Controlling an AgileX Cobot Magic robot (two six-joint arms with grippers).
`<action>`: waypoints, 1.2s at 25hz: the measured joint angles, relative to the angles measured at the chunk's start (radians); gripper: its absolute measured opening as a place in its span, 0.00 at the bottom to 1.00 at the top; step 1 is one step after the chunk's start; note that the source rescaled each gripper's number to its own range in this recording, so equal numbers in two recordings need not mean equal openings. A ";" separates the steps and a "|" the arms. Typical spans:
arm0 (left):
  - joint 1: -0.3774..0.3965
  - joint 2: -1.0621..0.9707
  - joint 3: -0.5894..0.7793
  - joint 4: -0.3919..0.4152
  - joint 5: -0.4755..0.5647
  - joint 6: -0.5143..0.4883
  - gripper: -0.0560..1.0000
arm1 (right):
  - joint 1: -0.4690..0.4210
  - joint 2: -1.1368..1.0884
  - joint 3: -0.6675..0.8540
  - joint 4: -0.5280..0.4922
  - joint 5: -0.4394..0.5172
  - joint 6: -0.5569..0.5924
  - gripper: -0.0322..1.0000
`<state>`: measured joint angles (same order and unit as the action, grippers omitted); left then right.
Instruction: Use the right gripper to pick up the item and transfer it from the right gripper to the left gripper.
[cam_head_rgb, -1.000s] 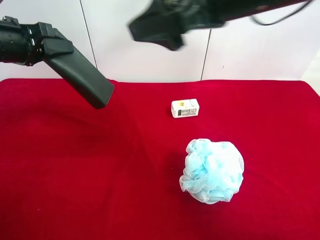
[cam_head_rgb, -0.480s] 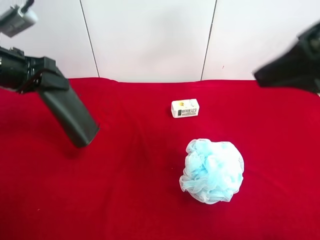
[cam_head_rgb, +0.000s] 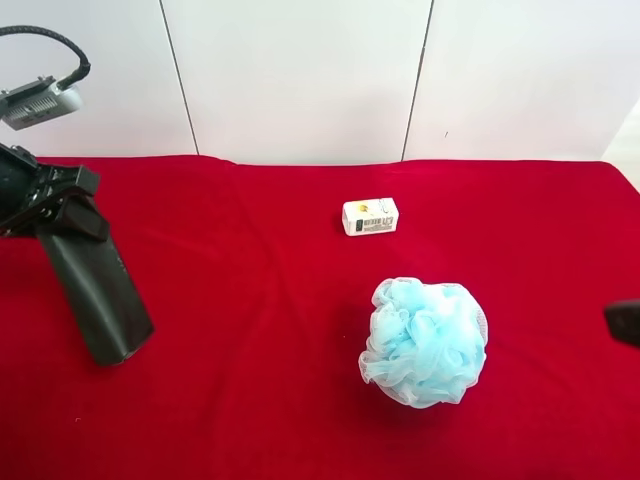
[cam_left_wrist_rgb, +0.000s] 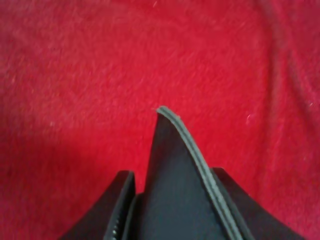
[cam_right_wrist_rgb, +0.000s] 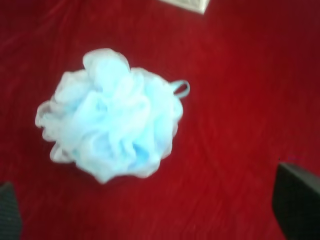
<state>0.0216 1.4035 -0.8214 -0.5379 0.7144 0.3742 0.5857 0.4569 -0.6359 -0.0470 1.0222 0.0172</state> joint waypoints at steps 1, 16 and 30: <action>0.000 0.000 0.000 0.001 0.012 -0.004 0.05 | 0.000 -0.030 0.020 0.001 0.017 0.017 0.99; 0.000 0.183 -0.015 0.006 0.002 -0.010 0.05 | 0.000 -0.237 0.064 0.024 0.078 0.076 0.99; -0.198 0.326 -0.262 -0.030 0.020 -0.006 0.05 | 0.000 -0.238 0.152 0.034 0.041 0.083 0.99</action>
<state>-0.1768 1.7297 -1.0831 -0.5678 0.7342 0.3680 0.5857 0.2192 -0.4839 -0.0134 1.0632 0.0997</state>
